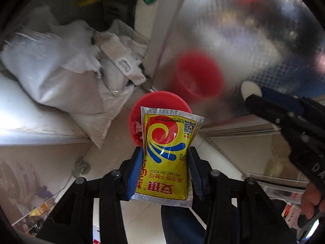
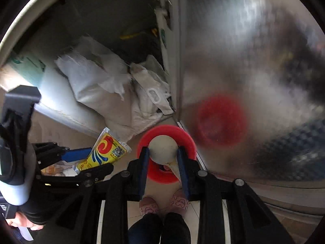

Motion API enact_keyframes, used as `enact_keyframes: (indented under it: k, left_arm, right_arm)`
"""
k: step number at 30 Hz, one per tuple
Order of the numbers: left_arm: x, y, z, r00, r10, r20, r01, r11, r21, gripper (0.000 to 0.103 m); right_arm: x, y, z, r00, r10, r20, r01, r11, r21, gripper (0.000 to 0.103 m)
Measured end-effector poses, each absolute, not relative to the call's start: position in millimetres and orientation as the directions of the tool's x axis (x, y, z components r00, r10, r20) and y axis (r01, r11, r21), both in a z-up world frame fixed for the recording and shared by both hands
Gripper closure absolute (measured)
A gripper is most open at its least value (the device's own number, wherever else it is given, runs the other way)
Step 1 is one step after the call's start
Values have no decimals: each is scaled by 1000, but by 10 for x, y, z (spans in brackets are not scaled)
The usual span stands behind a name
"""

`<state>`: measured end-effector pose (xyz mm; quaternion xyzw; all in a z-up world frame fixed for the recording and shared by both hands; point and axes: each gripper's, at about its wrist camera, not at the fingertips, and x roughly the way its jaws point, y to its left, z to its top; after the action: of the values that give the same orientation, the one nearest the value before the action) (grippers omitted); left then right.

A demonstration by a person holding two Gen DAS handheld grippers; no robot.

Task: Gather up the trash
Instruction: 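Open the left gripper to drop the packet while the right gripper drops the spoon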

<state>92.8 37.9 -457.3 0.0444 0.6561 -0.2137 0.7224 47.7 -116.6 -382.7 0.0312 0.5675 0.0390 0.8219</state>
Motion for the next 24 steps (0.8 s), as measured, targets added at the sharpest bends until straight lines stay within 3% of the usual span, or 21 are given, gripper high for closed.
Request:
enact_keyframes:
  k: [13,15,19,24]
  left_arm:
    - [1055,-6,-5094,9,-232,-973,454,868,-202,56]
    - [1074,-43,-5157,-2,-236,-972,457,864,-211,51]
    - [1072,-81,-5233,-12,-252,-968,462,857,-229,23]
    - [1082,-73,-5297,-13,-239,-971,455,863,-219,20]
  right_arm:
    - [445,-1522,-4252,357,46,-933,79,994,79,77]
    - [434,-1567,-4279,356,47,-933,87,993,83,77]
    - [415,-1625,-4326,354,41,-934,100,992,82,77]
    - [417,-1616,-4382,342,52,-938,102,990,93,77]
